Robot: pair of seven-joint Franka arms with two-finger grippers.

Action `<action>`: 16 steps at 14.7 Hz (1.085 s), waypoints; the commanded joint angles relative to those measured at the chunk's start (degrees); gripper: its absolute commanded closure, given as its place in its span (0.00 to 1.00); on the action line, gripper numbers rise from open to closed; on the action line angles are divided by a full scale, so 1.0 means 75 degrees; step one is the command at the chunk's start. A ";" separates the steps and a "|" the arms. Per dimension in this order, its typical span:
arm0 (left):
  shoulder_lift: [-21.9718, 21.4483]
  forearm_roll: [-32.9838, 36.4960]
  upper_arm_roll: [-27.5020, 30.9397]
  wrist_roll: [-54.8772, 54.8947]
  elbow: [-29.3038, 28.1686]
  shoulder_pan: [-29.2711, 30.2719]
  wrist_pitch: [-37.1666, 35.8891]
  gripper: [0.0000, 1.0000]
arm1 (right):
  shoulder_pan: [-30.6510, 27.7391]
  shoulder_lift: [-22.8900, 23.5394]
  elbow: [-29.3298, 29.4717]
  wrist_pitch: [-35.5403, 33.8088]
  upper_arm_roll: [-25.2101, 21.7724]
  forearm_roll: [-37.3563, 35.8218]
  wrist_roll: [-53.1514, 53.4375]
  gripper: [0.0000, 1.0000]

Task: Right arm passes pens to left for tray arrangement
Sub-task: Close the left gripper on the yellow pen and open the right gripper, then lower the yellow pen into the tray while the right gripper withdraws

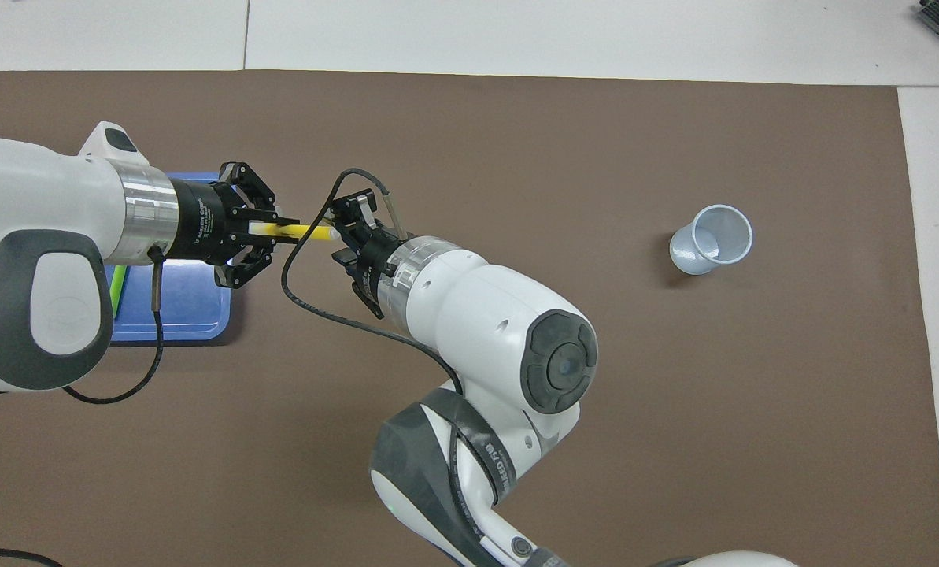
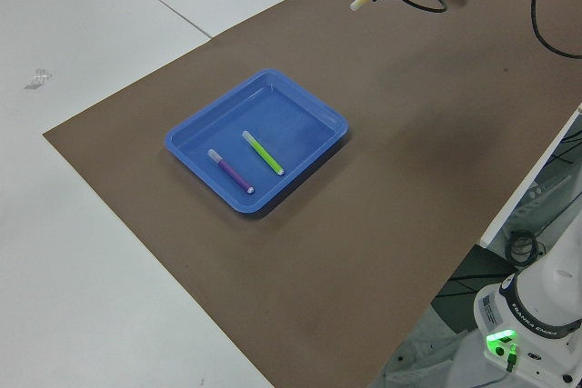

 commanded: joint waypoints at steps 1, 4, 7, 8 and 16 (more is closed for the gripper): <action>-0.0217 0.0136 0.0023 0.0979 -0.0143 0.0277 -0.0305 1.00 | -0.0137 0.0041 0.0075 -0.0135 0.0019 0.0034 -0.0336 0.00; -0.0158 0.1187 0.0012 0.2385 -0.0167 0.0359 -0.0387 1.00 | -0.0452 -0.0122 0.0064 -0.1630 -0.0028 -0.0083 -0.1807 0.00; -0.0065 0.1729 0.0023 0.4177 -0.0283 0.0603 -0.0364 1.00 | -0.0967 -0.0531 0.0087 -0.3260 -0.0063 -0.0515 -0.3110 0.00; -0.0053 0.1788 0.0023 0.4716 -0.0319 0.0745 -0.0364 1.00 | -0.1085 -0.0637 0.0087 -0.3776 -0.0063 -0.0912 -0.3404 0.00; 0.0708 0.3593 0.0012 0.8175 -0.0425 0.1109 0.0221 1.00 | -0.2958 -0.2219 0.0075 -0.7328 -0.0028 -0.1736 -0.7303 0.00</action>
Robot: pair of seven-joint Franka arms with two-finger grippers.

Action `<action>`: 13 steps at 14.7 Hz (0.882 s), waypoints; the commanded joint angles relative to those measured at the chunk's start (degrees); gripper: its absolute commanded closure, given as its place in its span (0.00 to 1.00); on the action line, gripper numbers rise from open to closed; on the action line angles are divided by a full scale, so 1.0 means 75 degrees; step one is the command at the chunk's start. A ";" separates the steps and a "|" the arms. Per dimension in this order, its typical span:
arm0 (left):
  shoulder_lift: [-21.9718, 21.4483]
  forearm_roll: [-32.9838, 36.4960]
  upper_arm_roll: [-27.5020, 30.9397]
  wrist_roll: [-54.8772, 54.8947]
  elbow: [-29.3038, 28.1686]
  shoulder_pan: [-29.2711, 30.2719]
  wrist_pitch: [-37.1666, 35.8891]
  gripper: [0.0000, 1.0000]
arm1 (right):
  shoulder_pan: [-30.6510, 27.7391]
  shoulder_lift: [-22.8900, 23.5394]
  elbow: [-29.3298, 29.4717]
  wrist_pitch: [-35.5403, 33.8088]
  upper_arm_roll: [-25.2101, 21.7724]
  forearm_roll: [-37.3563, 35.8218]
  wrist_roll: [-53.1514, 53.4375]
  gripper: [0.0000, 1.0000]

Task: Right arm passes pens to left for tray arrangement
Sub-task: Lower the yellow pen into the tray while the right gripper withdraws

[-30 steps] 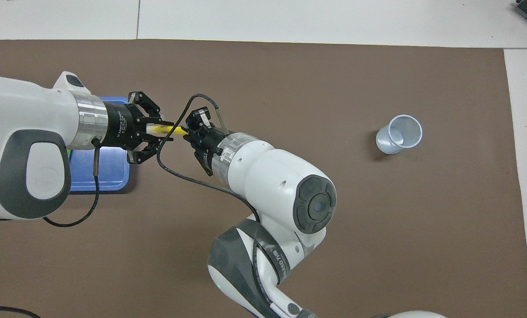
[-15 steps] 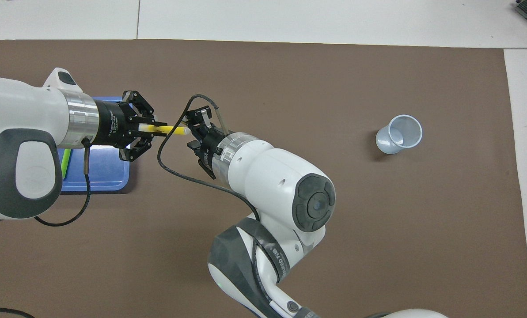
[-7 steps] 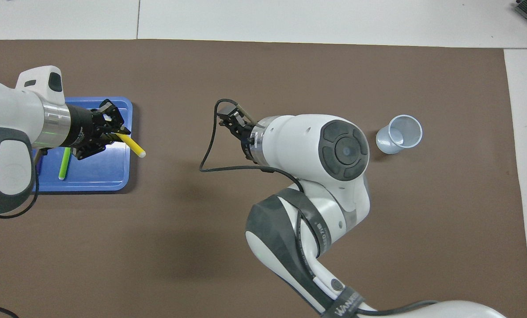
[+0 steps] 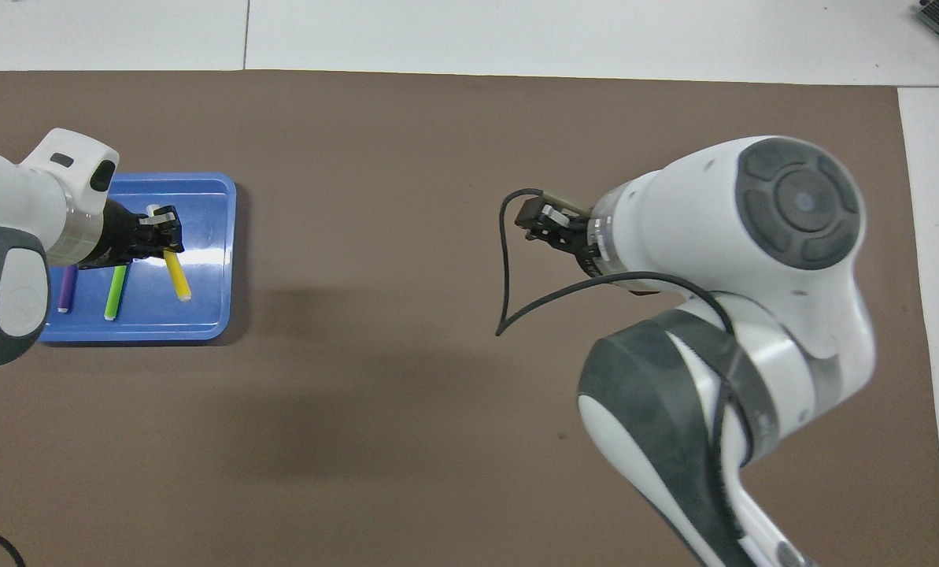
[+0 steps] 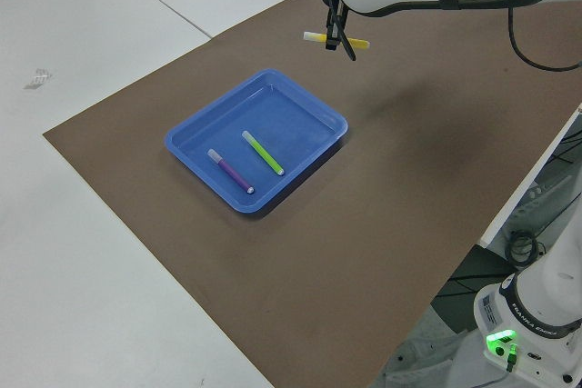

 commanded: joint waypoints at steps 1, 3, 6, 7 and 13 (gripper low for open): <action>0.0297 0.0258 -0.0028 0.1061 -0.0110 0.0138 0.0398 1.00 | -0.0764 -0.0530 -0.0144 -0.0937 0.0094 -0.0095 -0.1630 0.00; 0.0601 0.0258 -0.0028 0.1695 -0.0169 0.0324 0.0725 1.00 | -0.1105 -0.0659 -0.0144 -0.1431 0.0059 -0.0061 -0.2546 0.00; 0.1081 0.0596 -0.0028 0.2551 -0.0180 0.0570 0.1066 1.00 | -0.1481 -0.0742 -0.0156 -0.1691 0.0059 -0.0049 -0.3239 0.00; 0.1187 0.0818 -0.0028 0.2600 -0.0180 0.0630 0.1090 1.00 | -0.1598 -0.0742 -0.0156 -0.1691 0.0059 -0.0049 -0.3474 0.00; 0.1481 0.1114 -0.0028 0.2682 -0.1048 0.0654 0.2192 1.00 | -0.2114 -0.0800 -0.0144 -0.1667 0.0059 -0.0049 -0.4730 0.00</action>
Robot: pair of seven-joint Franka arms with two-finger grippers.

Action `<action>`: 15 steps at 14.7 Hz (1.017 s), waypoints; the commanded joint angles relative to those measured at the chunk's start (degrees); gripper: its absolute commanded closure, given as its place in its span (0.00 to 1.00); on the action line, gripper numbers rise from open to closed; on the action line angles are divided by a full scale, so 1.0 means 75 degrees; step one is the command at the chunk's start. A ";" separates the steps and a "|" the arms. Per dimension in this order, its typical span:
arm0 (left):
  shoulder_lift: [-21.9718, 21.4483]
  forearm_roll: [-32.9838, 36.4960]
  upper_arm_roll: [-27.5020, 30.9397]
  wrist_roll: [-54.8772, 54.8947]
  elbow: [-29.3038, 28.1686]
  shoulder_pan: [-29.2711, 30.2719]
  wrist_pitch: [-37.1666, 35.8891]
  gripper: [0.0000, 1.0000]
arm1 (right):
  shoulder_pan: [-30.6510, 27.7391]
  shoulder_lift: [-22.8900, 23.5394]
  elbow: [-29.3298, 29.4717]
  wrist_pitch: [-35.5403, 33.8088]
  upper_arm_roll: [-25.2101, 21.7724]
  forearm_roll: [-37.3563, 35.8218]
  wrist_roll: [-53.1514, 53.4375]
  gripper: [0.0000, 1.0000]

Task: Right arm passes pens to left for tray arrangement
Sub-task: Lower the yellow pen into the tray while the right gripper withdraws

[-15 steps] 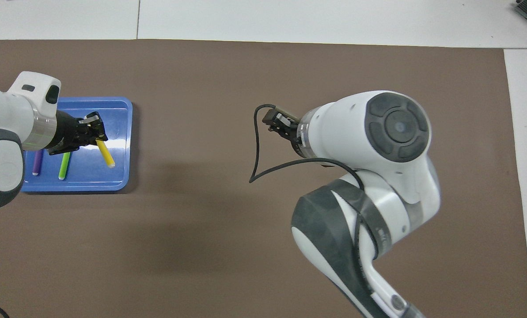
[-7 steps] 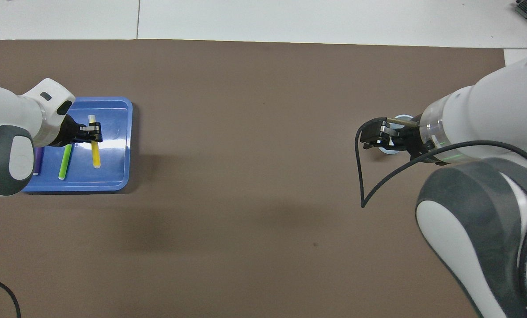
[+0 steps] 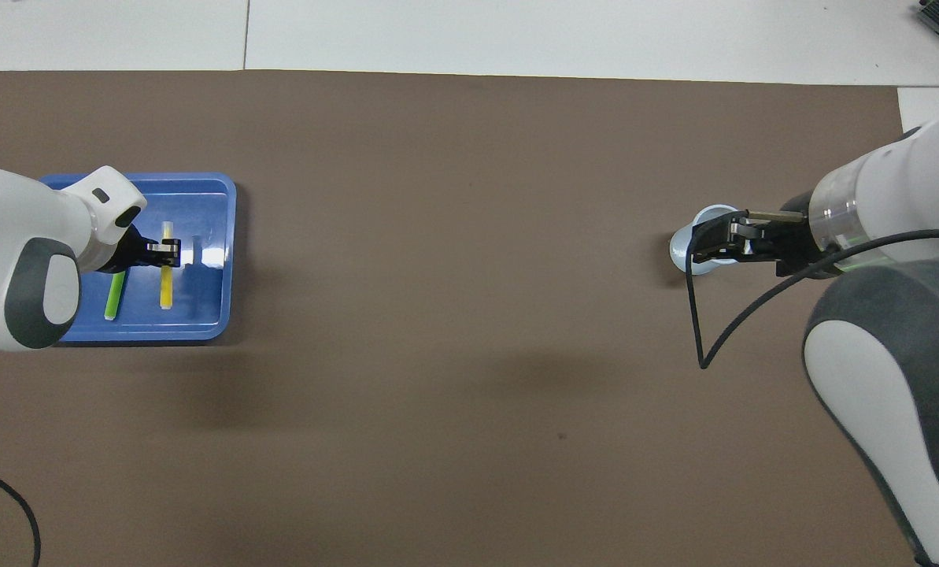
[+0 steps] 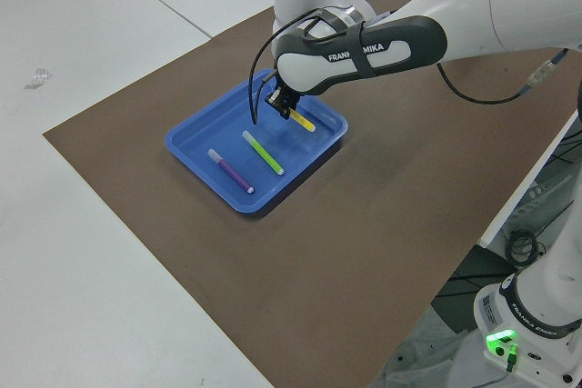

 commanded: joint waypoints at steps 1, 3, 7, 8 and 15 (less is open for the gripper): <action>-0.0067 0.0146 -0.0030 0.0076 -0.0346 0.0042 0.0269 1.00 | -0.0158 -0.0180 -0.0124 -0.0016 0.0084 -0.0048 -0.0327 0.00; -0.0078 0.0146 -0.0030 0.0065 -0.0357 0.0031 0.0221 1.00 | -0.0134 -0.0180 -0.0124 0.0019 0.0084 -0.0048 -0.0316 0.00; -0.0067 0.0146 -0.0030 0.0053 -0.0358 0.0031 0.0279 1.00 | -0.0146 -0.0204 -0.0136 -0.0028 0.0084 -0.0048 -0.0304 0.00; -0.0067 0.0146 -0.0030 0.0053 -0.0369 0.0019 0.0314 1.00 | -0.0158 -0.0204 -0.0136 -0.0028 0.0084 -0.0048 -0.0304 0.00; -0.0067 0.0146 -0.0030 -0.0203 -0.0358 0.0031 0.0314 0.81 | -0.0181 -0.0274 -0.0124 0.0054 0.0084 -0.0036 -0.0304 0.00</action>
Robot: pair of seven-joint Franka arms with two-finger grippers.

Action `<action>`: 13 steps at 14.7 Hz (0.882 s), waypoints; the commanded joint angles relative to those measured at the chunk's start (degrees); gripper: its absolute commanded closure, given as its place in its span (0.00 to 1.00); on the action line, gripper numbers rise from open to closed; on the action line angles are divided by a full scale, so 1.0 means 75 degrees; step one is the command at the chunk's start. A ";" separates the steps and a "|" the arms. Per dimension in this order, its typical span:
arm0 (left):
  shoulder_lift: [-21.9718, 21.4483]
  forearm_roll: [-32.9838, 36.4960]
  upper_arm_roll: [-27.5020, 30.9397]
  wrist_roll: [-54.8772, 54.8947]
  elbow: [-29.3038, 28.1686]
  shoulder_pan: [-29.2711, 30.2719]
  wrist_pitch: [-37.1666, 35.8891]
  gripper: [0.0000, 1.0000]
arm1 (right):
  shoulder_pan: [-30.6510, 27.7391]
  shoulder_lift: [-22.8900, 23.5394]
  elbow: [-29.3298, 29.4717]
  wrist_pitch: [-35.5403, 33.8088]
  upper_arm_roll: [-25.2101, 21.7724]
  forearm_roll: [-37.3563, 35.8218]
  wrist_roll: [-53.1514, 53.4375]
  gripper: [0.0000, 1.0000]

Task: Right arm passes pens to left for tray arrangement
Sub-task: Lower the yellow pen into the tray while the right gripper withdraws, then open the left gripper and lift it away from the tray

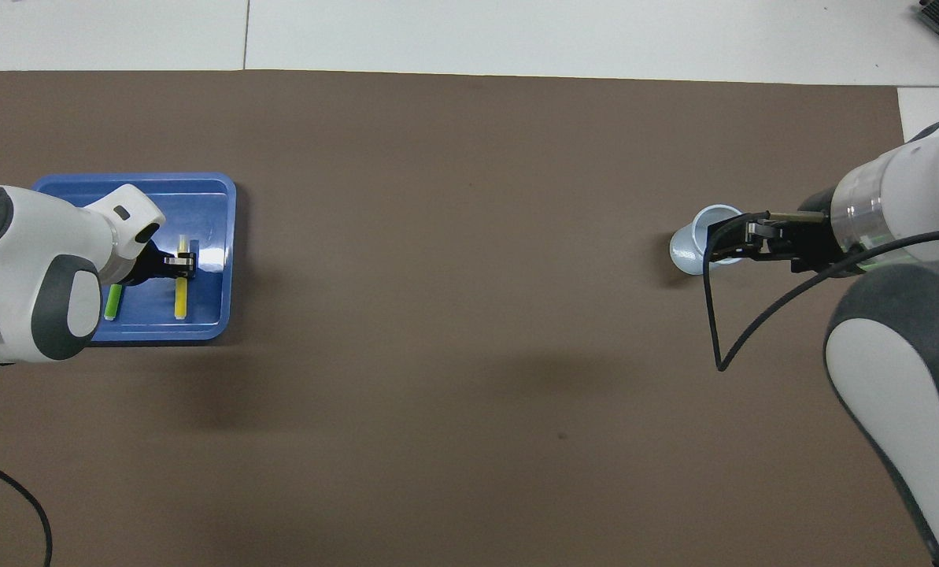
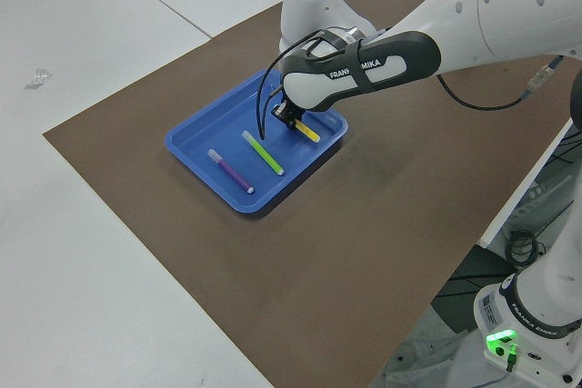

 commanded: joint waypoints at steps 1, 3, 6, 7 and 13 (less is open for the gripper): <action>-0.0114 0.0132 -0.0008 -0.0362 -0.0088 0.0019 0.0131 0.56 | -0.0102 -0.0178 -0.0127 0.0050 0.0053 -0.0036 -0.0109 0.00; -0.0102 0.0132 -0.0008 -0.0329 -0.0041 -0.0016 0.0085 0.00 | -0.0090 -0.0178 -0.0127 0.0050 0.0053 -0.0025 -0.0097 0.00; -0.0090 0.0132 -0.0008 -0.0340 0.0146 -0.0040 0.0108 0.00 | -0.0102 -0.0178 -0.0115 0.0085 0.0088 0.0033 -0.0144 0.00; -0.0102 0.0132 -0.0019 -0.0352 0.0193 -0.0028 0.0096 0.00 | -0.0056 -0.0178 -0.0115 0.0108 0.0100 0.0034 -0.0155 0.00; -0.0675 0.0132 -0.0019 -0.0352 0.0334 -0.0063 -0.0009 0.00 | 0.0003 -0.0283 -0.0115 0.0097 0.0007 -0.0024 -0.0167 0.00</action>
